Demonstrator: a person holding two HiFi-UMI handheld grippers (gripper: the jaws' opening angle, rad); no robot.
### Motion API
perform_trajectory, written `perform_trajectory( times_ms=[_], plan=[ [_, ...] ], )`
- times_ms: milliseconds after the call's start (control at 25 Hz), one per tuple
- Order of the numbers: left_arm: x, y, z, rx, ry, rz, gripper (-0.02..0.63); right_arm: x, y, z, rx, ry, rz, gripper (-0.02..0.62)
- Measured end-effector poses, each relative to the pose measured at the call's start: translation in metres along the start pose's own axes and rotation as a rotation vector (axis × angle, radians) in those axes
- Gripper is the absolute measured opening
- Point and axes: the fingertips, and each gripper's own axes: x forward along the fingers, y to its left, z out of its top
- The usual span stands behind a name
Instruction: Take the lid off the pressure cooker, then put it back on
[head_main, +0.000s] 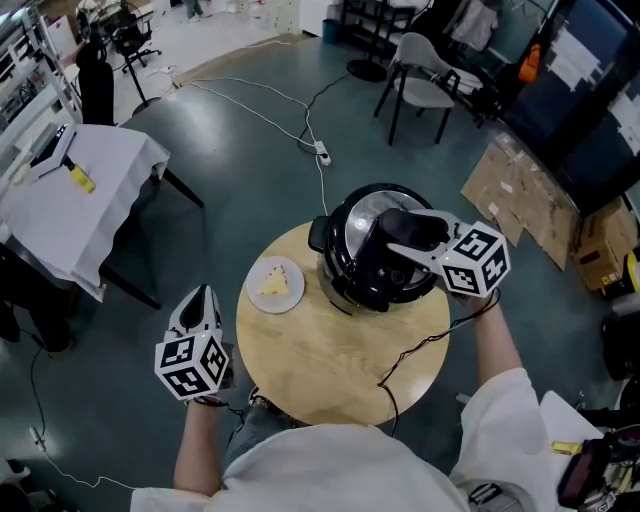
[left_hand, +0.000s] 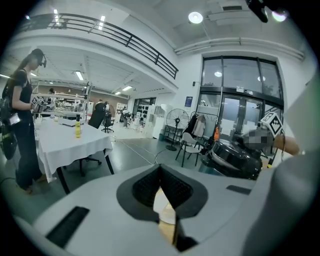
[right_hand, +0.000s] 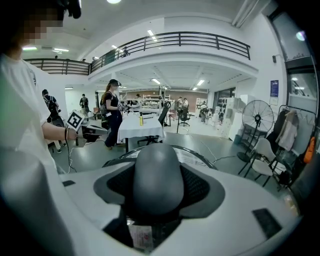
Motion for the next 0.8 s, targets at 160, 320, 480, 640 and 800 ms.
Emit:
perform_trajectory(
  times_ms=[160, 320, 480, 640, 800],
  plan=[
    [-0.0005, -0.0013, -0.0027, 0.000, 0.006, 0.005, -0.006, 0.0036, -0.0015, -0.0049, 0.013, 0.000, 0.007, 0.279],
    [-0.0007, -0.0015, -0.0022, 0.000, 0.004, 0.012, -0.006, 0.0059, -0.0023, -0.0071, 0.009, 0.008, 0.006, 0.279],
    [0.0004, -0.0010, -0.0046, 0.001, 0.009, 0.016, -0.005, 0.0085, -0.0041, -0.0089, 0.019, 0.005, 0.009, 0.279],
    [0.0004, -0.0003, -0.0059, 0.002, 0.016, 0.014, -0.005, 0.0102, -0.0047, -0.0075, 0.030, -0.002, 0.011, 0.279],
    [0.0011, 0.0016, -0.0055, 0.004, 0.019, 0.015, -0.005, 0.0099, -0.0055, -0.0069, 0.035, -0.011, 0.013, 0.279]
  ],
)
